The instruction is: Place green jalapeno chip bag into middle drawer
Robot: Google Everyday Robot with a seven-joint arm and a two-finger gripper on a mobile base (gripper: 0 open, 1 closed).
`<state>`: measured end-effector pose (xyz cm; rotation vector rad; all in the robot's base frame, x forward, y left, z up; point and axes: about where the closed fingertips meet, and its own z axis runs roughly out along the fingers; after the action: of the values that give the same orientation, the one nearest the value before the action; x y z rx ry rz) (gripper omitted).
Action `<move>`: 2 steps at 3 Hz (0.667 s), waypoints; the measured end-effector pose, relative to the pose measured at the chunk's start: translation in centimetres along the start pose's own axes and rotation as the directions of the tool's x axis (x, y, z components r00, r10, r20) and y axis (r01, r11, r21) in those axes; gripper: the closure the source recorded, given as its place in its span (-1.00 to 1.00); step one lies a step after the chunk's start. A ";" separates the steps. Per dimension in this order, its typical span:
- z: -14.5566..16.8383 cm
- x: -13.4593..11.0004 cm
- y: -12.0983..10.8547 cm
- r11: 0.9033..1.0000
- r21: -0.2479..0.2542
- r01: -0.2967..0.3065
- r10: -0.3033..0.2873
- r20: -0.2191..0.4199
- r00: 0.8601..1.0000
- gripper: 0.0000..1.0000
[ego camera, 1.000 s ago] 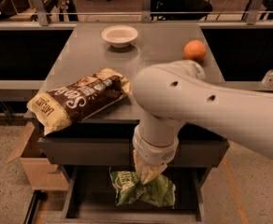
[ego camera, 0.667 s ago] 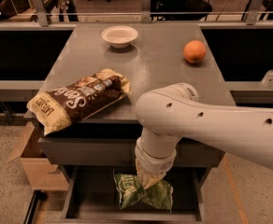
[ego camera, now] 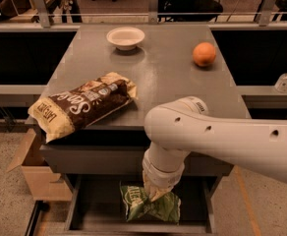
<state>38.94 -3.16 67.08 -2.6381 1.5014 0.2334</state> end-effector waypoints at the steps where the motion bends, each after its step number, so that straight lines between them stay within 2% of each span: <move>1: 4.0 1.0 0.1 0.999 0.037 0.012 -0.012 -0.010 1.000 1.00; 2: 7.7 1.7 -0.7 0.995 0.096 0.024 -0.021 -0.029 0.999 1.00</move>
Offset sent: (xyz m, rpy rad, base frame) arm 0.0248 0.0092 -0.1315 0.0590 -0.1995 -0.0016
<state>39.77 -3.05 59.16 -2.5923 1.4517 0.1192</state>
